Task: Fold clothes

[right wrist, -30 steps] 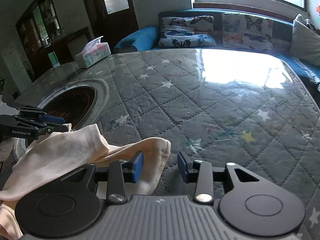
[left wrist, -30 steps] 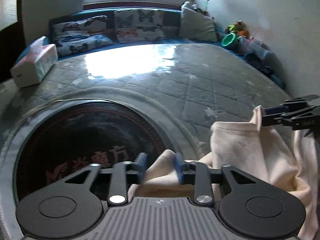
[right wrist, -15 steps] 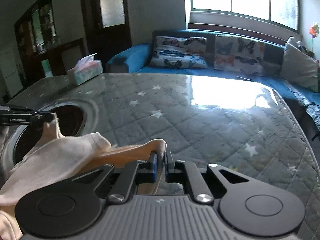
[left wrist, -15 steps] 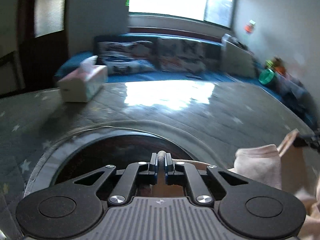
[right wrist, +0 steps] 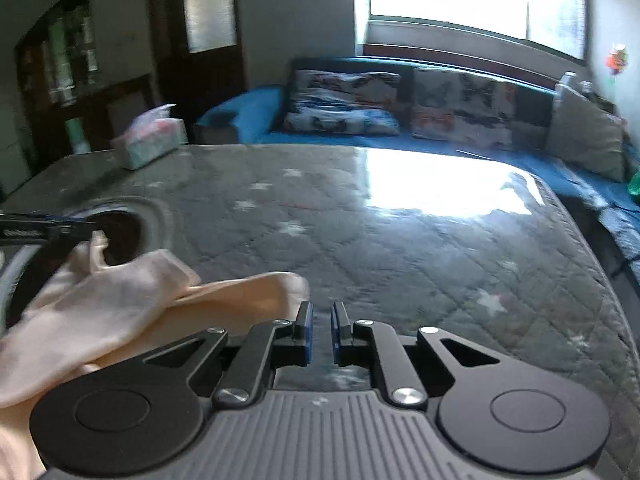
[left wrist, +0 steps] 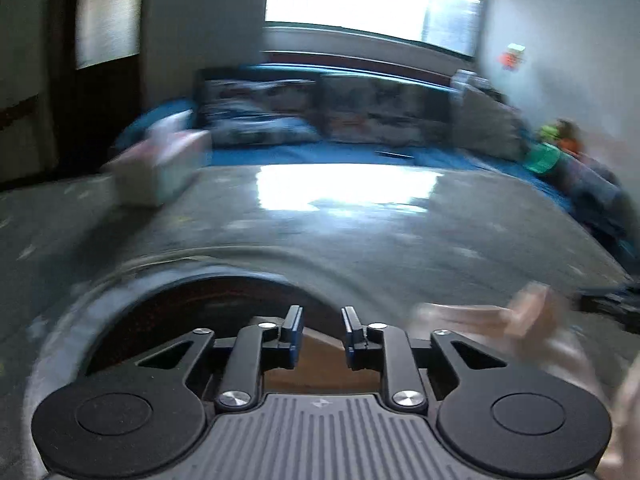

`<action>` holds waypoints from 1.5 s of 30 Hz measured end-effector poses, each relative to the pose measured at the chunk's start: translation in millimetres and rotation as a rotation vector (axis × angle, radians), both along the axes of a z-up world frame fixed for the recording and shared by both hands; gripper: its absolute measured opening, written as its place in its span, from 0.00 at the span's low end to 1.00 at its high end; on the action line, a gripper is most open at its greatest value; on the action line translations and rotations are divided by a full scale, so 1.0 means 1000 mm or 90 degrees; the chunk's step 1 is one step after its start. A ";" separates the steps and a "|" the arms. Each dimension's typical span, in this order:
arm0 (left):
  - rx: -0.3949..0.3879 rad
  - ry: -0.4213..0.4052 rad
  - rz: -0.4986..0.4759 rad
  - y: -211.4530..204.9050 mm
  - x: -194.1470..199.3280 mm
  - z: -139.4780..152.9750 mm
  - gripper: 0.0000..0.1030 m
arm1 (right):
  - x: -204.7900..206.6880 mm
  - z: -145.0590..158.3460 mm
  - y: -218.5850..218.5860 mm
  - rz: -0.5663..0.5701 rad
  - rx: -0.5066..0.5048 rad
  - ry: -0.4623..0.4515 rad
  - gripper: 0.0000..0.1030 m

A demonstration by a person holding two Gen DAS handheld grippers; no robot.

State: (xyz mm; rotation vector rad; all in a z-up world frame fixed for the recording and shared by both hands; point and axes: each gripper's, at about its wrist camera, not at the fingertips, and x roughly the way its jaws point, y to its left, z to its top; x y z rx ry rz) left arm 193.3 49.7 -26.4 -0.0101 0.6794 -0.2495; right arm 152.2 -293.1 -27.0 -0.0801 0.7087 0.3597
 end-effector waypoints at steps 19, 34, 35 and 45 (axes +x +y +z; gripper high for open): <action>0.069 -0.009 -0.088 -0.051 -0.026 -0.013 0.03 | 0.005 -0.013 0.057 0.173 -0.021 0.051 0.23; -0.082 -0.065 0.290 0.121 -0.150 0.030 0.03 | 0.048 -0.018 0.108 0.180 -0.044 0.039 0.37; -0.085 -0.053 0.310 0.130 -0.157 0.026 0.03 | 0.051 -0.018 0.109 0.174 -0.043 0.039 0.37; -0.043 0.004 0.414 0.167 -0.193 0.005 0.03 | 0.019 -0.010 0.122 0.240 -0.044 0.038 0.40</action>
